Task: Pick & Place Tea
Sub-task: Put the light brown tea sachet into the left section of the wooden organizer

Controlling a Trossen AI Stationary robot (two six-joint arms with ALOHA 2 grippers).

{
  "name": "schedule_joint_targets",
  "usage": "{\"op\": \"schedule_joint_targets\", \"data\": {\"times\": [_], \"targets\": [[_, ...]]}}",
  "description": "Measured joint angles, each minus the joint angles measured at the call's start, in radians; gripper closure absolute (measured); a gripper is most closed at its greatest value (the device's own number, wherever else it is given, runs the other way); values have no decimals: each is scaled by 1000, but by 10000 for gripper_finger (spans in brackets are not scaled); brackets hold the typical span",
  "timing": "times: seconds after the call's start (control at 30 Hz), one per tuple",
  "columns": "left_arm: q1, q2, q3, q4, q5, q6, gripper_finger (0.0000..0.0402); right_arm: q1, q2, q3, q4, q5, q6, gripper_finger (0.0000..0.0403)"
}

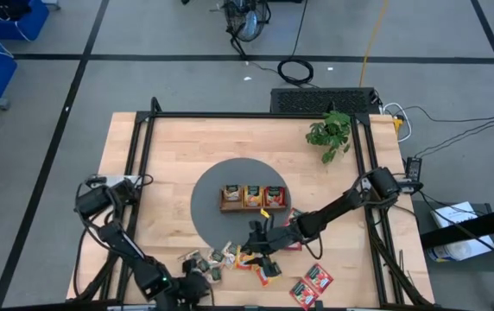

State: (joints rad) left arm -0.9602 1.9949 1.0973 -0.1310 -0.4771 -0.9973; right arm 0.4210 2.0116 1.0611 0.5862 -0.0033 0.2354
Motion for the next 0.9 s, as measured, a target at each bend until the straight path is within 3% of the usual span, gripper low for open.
{"op": "schedule_joint_targets", "data": {"times": [0.5,0.67,0.8,0.9], "targets": [[125,1,0,6,-18,213,321,-2,17,-1,33,-23,8,209],[120,-15,83,10,7,312,321,-7,16,0,29,6,7,209],[91,-34,165,-138,10,318,321,-8,17,0,33,4,7,209],[55,-33,224,-320,10,180,321,-6,17,-1,20,2,6,209]]}}
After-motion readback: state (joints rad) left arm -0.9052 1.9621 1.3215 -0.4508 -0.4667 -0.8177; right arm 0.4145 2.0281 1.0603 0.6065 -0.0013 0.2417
